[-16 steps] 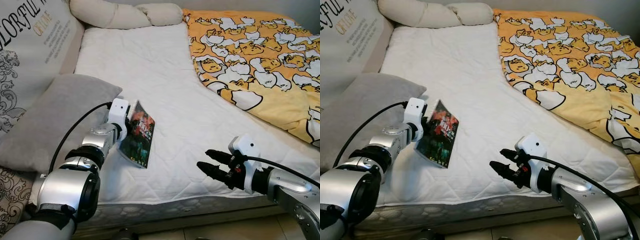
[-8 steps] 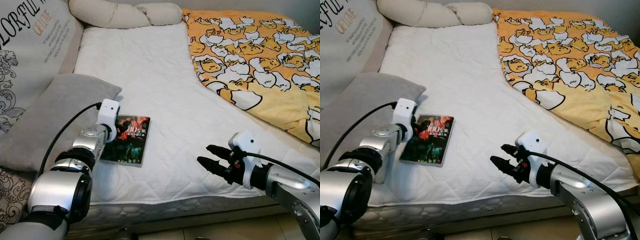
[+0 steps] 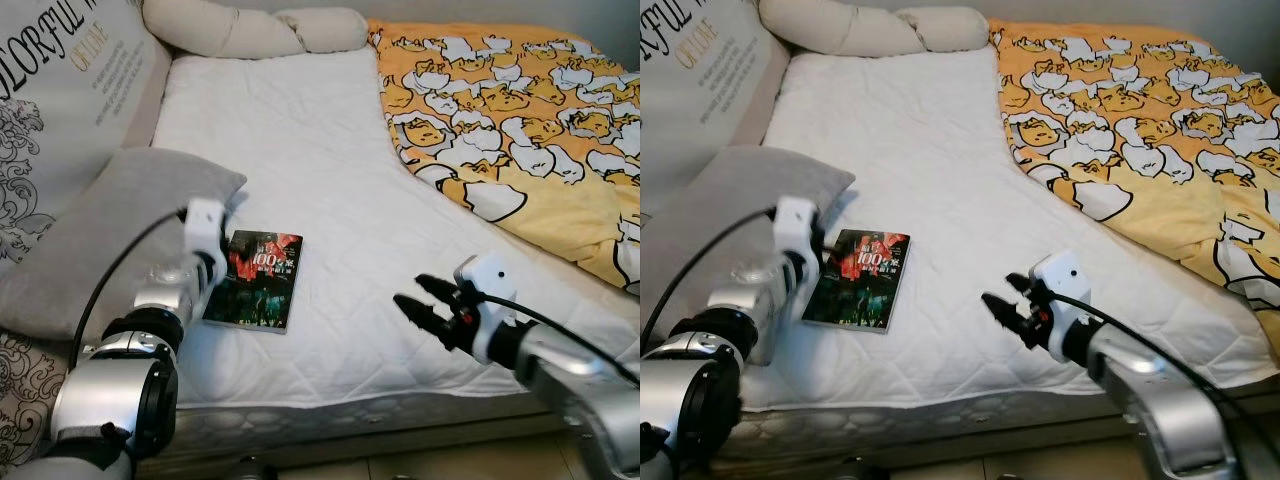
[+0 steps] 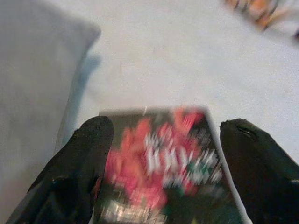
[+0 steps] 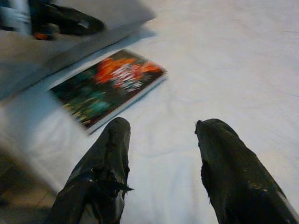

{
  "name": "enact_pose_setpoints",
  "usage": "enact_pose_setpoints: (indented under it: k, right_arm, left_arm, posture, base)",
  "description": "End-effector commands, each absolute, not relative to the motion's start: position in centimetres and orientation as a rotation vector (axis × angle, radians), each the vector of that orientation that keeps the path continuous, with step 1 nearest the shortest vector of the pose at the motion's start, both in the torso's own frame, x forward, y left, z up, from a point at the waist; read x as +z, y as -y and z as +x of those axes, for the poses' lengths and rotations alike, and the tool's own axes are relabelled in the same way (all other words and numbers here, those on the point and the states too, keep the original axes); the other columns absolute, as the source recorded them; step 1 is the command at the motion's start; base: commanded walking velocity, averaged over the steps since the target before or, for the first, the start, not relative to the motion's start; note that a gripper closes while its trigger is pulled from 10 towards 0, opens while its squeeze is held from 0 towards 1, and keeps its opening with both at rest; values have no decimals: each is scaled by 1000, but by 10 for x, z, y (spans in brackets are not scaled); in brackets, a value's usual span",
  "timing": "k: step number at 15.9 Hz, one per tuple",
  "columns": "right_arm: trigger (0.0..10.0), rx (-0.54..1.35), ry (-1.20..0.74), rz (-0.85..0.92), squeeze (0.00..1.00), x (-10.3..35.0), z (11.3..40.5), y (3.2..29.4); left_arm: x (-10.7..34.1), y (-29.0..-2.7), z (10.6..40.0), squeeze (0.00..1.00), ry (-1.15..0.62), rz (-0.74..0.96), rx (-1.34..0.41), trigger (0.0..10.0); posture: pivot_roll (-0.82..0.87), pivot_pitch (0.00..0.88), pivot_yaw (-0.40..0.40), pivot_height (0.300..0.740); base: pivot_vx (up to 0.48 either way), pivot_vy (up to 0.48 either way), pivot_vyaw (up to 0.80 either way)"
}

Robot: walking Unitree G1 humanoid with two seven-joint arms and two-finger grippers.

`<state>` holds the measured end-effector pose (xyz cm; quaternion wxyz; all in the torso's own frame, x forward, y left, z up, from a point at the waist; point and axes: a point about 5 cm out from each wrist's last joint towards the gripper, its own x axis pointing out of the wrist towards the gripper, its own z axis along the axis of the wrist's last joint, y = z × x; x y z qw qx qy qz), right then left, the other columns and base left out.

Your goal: Clean up the room

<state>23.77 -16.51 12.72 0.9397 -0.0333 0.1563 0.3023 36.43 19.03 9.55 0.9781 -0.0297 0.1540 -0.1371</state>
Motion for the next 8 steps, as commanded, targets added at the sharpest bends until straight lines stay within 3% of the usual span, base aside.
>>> enact_pose_setpoints:
  k: [1, 5, 8]
  right_arm:
    - [10000, 554, -304, -87, 0, 123, 242, 167]
    - [10000, 433, -251, -84, 0, 116, 256, 164]
    - [10000, 387, -230, -70, 0, 105, 261, 156]
  left_arm:
    - [103, -177, 358, 0, -226, -106, -350, 10000]
    - [117, -156, 326, 0, -80, -84, -355, 10000]
    - [113, -161, 296, 0, -83, 4, -241, 10000]
  posture:
    - [-138, 0, 45, 740]
    - [-90, 0, 28, 740]
    - [-37, 0, 7, 740]
  base:
    - [0, 0, 0]
    - [0, 0, 0]
    - [0, -480, 0]
